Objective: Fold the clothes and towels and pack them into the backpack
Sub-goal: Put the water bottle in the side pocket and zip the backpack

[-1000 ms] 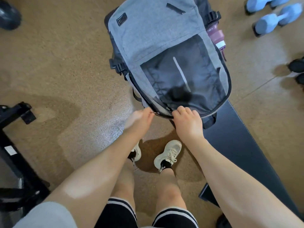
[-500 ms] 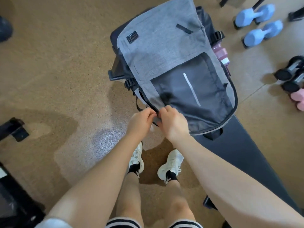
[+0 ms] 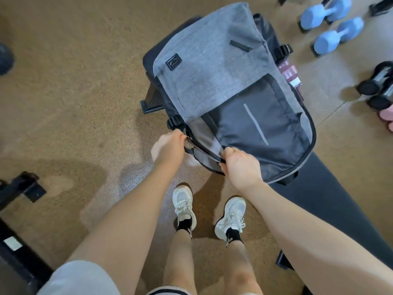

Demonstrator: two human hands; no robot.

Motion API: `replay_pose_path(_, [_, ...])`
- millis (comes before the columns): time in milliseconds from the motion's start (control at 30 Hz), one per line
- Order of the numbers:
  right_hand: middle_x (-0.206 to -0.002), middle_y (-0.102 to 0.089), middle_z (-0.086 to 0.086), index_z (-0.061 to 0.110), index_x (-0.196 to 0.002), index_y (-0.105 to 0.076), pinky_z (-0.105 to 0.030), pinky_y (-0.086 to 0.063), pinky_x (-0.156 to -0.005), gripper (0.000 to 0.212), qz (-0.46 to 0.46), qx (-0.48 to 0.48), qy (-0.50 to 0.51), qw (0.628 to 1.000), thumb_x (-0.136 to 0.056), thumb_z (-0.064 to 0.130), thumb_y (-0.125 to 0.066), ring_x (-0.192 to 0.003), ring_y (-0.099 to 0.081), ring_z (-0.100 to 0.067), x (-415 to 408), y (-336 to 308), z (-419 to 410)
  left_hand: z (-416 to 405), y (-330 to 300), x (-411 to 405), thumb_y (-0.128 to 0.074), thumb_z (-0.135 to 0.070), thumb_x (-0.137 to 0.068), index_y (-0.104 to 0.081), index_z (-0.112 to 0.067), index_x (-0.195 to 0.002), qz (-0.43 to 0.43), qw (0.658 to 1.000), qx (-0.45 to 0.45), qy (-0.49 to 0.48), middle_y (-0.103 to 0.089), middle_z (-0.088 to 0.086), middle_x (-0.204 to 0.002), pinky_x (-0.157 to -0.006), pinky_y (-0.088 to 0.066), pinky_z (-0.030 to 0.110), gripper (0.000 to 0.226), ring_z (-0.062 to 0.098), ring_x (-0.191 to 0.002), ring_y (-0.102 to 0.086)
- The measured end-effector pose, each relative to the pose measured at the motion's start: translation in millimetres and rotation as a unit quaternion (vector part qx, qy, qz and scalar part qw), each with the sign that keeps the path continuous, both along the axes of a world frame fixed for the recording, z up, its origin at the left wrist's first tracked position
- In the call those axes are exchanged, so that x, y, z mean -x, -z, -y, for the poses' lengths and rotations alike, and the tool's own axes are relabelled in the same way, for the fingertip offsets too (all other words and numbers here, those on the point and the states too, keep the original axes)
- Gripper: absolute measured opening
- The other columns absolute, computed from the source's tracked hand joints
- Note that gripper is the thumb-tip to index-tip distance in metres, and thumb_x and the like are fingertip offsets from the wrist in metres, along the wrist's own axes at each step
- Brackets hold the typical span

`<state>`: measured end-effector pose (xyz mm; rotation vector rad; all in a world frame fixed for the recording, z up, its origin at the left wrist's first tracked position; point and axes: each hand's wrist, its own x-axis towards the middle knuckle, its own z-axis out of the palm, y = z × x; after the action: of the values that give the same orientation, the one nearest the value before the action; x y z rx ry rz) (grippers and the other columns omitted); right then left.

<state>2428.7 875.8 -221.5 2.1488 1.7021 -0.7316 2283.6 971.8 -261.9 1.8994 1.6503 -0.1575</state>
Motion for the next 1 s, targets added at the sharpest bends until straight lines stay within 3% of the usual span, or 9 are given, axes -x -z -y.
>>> replay_pose_path(167, [-0.113, -0.058, -0.007, 0.011, -0.109, -0.046, -0.038, -0.047, -0.071, 0.024, -0.011, 0.010, 0.015, 1.000, -0.097, 0.031, -0.044, -0.099, -0.062, -0.033, -2, 3, 1, -21, 14, -11, -0.038, -0.029, -0.099, -0.060, -0.010, -0.106, -0.021, 1.000, -0.003, 0.002, -0.064, 0.015, -0.103, -0.070, -0.044, 0.036, 0.030, 0.034, -0.092, -0.059])
replay_pose_path(300, [-0.111, -0.057, -0.006, 0.013, -0.110, -0.046, -0.038, -0.047, -0.068, 0.021, -0.027, 0.009, 0.023, 0.999, -0.096, 0.028, -0.045, -0.098, -0.061, -0.031, -6, 15, 9, -2, 19, -16, -0.039, -0.029, -0.098, -0.058, -0.015, -0.111, 0.030, 0.995, 0.013, -0.093, -0.064, 0.012, -0.107, -0.069, -0.041, 0.033, 0.027, 0.031, -0.094, -0.057])
replay_pose_path(433, [-0.113, -0.059, -0.009, 0.014, -0.110, -0.060, -0.043, -0.046, -0.077, 0.030, -0.032, -0.171, 0.098, 0.980, -0.083, 0.026, -0.064, -0.099, -0.056, -0.035, -36, 19, 39, 29, -1, -37, -0.049, -0.030, -0.094, -0.024, -0.016, -0.142, 0.156, 0.940, 0.097, -0.288, -0.032, 0.009, -0.144, -0.092, -0.034, 0.033, 0.056, 0.024, -0.125, -0.038])
replay_pose_path(567, [-0.149, -0.026, -0.018, 0.014, -0.140, -0.036, -0.053, -0.033, -0.101, 0.067, 0.043, -0.177, 0.478, 0.859, -0.082, 0.021, -0.068, -0.129, -0.034, -0.042, -87, 20, 63, 66, -8, -63, -0.052, -0.032, -0.092, 0.005, -0.032, -0.145, 0.259, 0.859, 0.262, -0.355, -0.023, 0.009, -0.153, -0.104, -0.033, 0.039, 0.078, 0.023, -0.131, -0.038])
replay_pose_path(633, [-0.148, -0.026, -0.016, 0.014, -0.144, -0.023, -0.050, -0.034, -0.104, 0.072, -0.062, -0.134, 0.658, 0.738, -0.086, 0.023, -0.065, -0.129, -0.036, -0.040, -107, 31, 69, 76, -9, -76, -0.052, -0.027, -0.093, 0.011, -0.033, -0.145, 0.251, 0.863, 0.263, -0.351, -0.022, 0.011, -0.153, -0.106, -0.035, 0.043, 0.082, 0.030, -0.133, -0.037])
replay_pose_path(700, [-0.128, -0.048, -0.012, 0.011, -0.131, -0.039, -0.051, -0.042, -0.100, 0.051, -0.191, -0.127, 0.745, 0.627, -0.088, 0.025, -0.062, -0.118, -0.050, -0.036, -119, 44, 74, 83, -8, -87, -0.054, -0.020, -0.092, 0.011, -0.031, -0.146, 0.238, 0.873, 0.254, -0.343, -0.024, 0.011, -0.152, -0.105, -0.035, 0.041, 0.085, 0.032, -0.132, -0.038])
replay_pose_path(833, [-0.108, -0.062, -0.009, 0.019, -0.090, -0.055, -0.042, -0.051, -0.086, 0.004, -0.260, -0.159, 0.755, 0.580, -0.089, 0.020, -0.058, -0.097, -0.060, -0.027, -134, 50, 75, 88, 4, -101, -0.056, -0.003, -0.088, 0.014, -0.035, -0.144, 0.256, 0.863, 0.268, -0.342, -0.033, 0.010, -0.148, -0.103, -0.040, 0.043, 0.096, 0.030, -0.123, -0.047])
replay_pose_path(933, [-0.108, -0.064, -0.009, 0.021, -0.088, -0.055, -0.036, -0.049, -0.078, 0.006, -0.300, -0.234, 0.728, 0.570, -0.092, 0.018, -0.053, -0.092, -0.060, -0.022, -155, 39, 75, 88, 8, -117, -0.054, 0.004, -0.086, 0.014, -0.041, -0.142, 0.314, 0.825, 0.284, -0.373, -0.026, 0.007, -0.152, -0.102, -0.042, 0.048, 0.099, 0.024, -0.128, -0.043])
replay_pose_path(1000, [-0.092, -0.063, -0.008, 0.020, -0.078, -0.052, -0.035, -0.052, -0.069, 0.014, -0.270, -0.239, 0.711, 0.604, -0.092, 0.018, -0.053, -0.078, -0.059, -0.021, -167, 35, 81, 95, 11, -125, -0.053, 0.005, -0.087, 0.015, -0.038, -0.143, 0.326, 0.821, 0.282, -0.374, -0.030, 0.007, -0.149, -0.098, -0.046, 0.046, 0.098, 0.024, -0.124, -0.047])
